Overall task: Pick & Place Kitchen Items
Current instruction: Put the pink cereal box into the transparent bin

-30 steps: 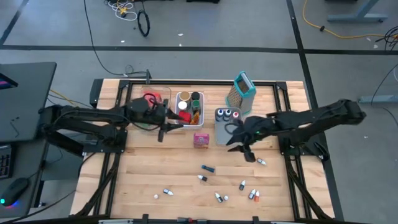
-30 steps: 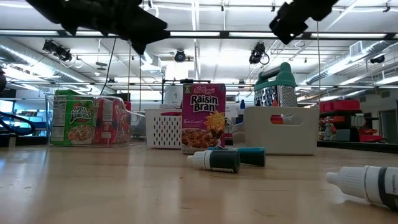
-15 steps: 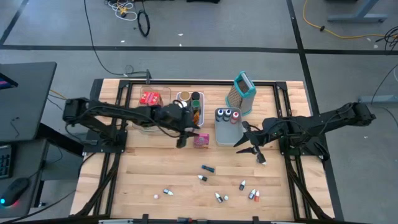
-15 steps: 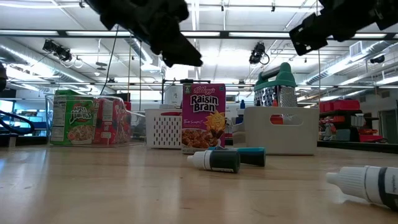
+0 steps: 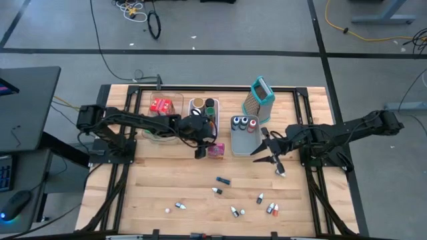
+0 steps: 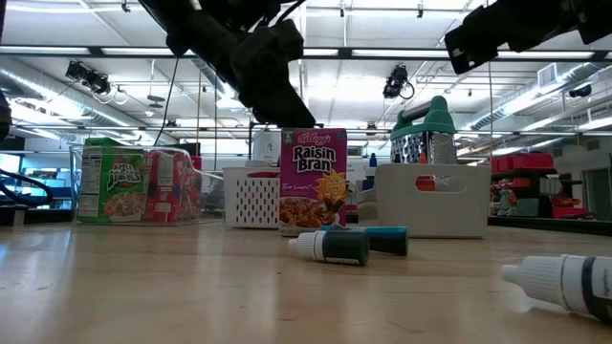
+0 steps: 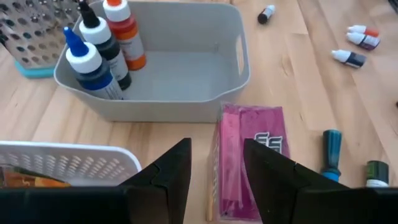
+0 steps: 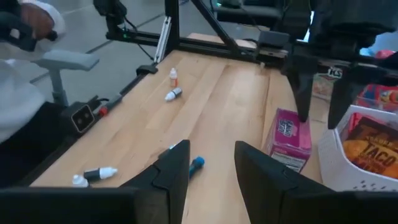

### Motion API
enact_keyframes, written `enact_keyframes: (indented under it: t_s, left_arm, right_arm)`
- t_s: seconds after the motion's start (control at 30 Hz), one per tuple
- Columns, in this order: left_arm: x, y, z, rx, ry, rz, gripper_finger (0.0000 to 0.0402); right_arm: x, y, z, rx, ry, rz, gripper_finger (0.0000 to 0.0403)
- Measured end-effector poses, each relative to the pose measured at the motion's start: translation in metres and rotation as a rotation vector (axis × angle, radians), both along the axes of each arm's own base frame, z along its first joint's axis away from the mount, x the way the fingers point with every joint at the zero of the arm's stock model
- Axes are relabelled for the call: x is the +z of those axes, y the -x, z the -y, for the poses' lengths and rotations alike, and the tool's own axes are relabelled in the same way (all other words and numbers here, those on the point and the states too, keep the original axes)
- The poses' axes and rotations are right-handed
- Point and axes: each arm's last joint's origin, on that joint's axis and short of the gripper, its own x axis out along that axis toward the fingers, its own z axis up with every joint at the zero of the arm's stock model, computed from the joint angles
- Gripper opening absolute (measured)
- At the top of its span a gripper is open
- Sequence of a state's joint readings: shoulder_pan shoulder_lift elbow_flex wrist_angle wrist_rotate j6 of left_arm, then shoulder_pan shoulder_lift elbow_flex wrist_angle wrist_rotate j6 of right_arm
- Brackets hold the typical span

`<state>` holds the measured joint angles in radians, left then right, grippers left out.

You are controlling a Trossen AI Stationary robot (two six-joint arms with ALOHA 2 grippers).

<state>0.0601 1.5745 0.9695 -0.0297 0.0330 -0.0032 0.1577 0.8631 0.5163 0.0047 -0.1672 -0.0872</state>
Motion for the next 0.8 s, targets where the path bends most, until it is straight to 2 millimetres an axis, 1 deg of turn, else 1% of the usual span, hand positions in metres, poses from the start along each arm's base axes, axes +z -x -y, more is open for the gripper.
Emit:
enact_keyframes:
  t_s: [0.27, 0.4, 0.53, 0.63, 0.8]
  left_arm:
    - [-0.0044, 0.0029, 0.0008, -0.006, 0.022, -0.041, 0.0155]
    - [-0.0060, 0.0048, 0.0001, 0.014, 0.020, -0.067, 0.0155]
    - [-0.0066, 0.0055, 0.0016, -0.023, 0.053, -0.077, 0.0149]
    - [-0.0070, 0.0062, 0.0024, -0.044, 0.070, -0.086, 0.0121]
    - [-0.0075, 0.0070, 0.0022, -0.059, 0.039, -0.095, 0.0051]
  right_arm:
    - [-0.0003, -0.0009, 0.0038, -0.126, 0.045, 0.006, 0.0134]
    - [-0.0004, -0.0010, 0.0045, -0.150, 0.054, 0.006, 0.0134]
    - [-0.0008, -0.0009, 0.0045, -0.150, 0.055, 0.002, 0.0134]
    - [-0.0008, -0.0009, 0.0045, -0.150, 0.056, 0.002, 0.0134]
    - [-0.0007, -0.0010, 0.0045, -0.149, 0.058, 0.003, 0.0134]
